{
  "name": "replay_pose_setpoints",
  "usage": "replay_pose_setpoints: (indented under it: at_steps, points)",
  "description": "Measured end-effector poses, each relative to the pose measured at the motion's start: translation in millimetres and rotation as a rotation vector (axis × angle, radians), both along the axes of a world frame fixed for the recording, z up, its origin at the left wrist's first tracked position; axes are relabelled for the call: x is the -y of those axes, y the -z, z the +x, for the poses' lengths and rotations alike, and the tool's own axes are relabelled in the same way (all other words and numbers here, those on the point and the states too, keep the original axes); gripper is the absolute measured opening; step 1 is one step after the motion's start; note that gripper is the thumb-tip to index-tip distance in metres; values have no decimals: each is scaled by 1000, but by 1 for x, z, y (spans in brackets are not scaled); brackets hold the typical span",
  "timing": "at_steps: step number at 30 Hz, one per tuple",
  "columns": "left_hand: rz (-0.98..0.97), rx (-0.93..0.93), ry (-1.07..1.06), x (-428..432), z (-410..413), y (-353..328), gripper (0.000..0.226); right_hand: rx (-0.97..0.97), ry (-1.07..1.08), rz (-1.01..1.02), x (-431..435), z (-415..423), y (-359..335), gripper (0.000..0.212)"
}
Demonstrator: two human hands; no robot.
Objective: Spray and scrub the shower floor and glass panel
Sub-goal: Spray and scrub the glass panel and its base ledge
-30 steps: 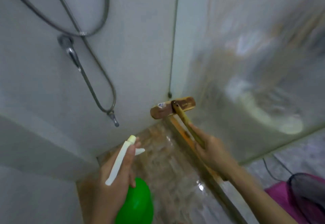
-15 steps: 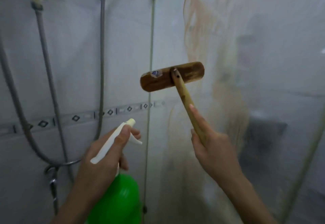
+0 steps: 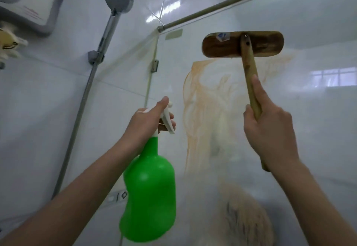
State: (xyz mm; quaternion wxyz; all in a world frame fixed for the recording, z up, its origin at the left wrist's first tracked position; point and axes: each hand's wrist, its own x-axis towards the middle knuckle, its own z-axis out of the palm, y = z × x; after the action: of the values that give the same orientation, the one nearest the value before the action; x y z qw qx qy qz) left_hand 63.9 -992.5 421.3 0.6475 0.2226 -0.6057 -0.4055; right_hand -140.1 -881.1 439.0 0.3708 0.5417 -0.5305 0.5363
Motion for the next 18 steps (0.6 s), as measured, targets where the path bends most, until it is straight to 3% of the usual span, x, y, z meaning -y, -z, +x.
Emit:
replay_pose_setpoints:
  at_steps: [5, 9, 18]
  points:
    - [-85, 124, -59, 71, -15, -40, 59, 14, 160, 8, 28, 1, -23, 65]
    - [-120, 94, -103, 118, -19, -64, 60, 26, 236, 3, 50, 7, -29, 65]
    - [-174, 31, 8, 173, -30, -107, 58, -18, 361, -49, 69, 30, -35, 66]
